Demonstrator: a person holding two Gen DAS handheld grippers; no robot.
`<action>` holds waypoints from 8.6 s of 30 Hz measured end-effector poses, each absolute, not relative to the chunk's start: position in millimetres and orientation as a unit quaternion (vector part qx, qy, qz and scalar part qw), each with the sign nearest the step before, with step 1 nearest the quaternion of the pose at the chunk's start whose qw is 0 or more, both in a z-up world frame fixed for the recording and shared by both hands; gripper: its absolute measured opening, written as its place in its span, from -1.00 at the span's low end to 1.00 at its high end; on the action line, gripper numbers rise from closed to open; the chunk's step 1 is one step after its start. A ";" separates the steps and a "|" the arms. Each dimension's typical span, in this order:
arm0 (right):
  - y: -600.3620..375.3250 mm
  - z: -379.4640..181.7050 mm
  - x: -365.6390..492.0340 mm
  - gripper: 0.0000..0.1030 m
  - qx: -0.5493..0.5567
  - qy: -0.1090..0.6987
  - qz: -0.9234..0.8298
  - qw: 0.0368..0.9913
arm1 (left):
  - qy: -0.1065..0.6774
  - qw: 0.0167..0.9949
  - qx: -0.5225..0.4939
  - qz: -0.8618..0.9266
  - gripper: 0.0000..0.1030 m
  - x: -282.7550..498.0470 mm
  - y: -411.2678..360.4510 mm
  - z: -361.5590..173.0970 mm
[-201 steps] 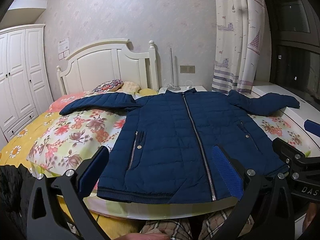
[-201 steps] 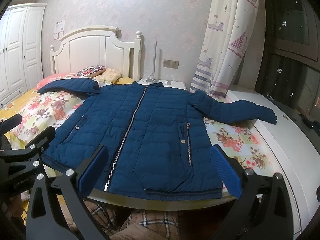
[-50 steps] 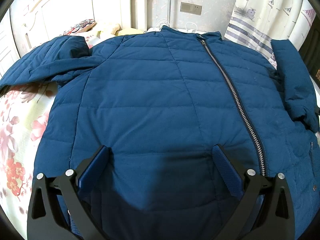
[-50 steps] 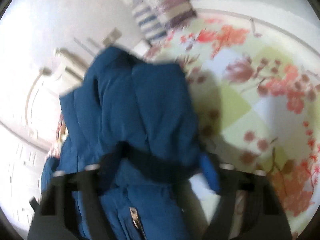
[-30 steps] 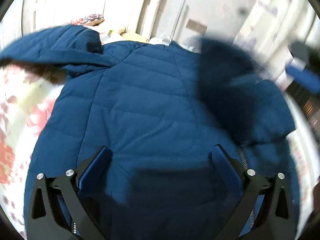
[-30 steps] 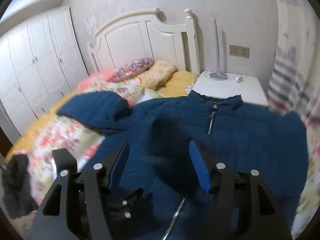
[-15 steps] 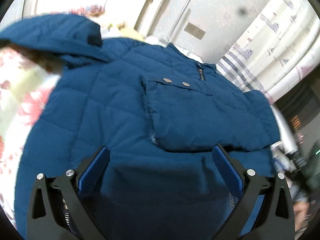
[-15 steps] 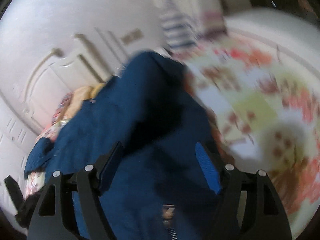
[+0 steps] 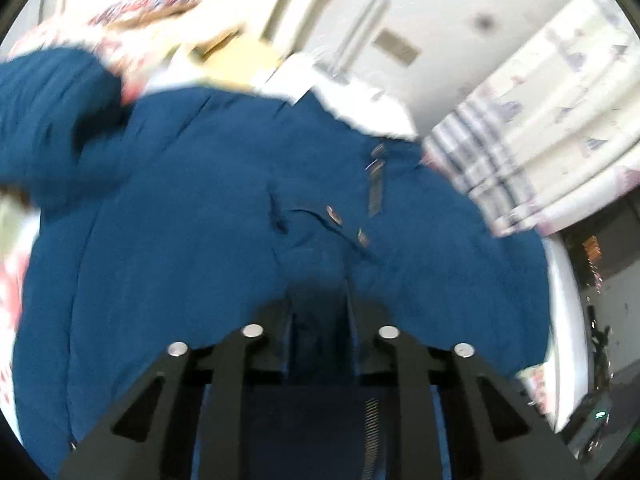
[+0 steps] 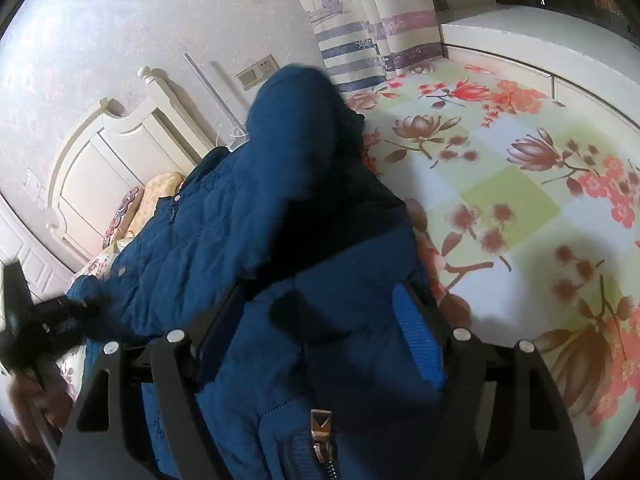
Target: Fold large clothes
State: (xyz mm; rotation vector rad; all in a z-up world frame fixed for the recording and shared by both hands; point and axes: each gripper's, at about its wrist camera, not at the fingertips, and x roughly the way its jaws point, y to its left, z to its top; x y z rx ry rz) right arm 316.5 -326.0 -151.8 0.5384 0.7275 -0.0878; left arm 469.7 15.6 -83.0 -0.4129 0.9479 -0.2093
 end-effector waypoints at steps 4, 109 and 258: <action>-325.4 -151.9 318.0 0.53 0.256 0.355 -0.041 0.898 | 0.384 0.903 -0.174 -0.079 -0.70 477.7 29.8 -21.9; -253.5 -135.6 379.6 0.95 0.181 0.325 -0.069 0.926 | 0.171 0.952 -0.254 0.002 -0.86 444.0 244.2 10.1; -206.6 -139.9 432.0 0.94 0.024 0.364 0.031 0.931 | 0.426 0.903 -0.034 0.040 0.91 584.3 63.0 -114.7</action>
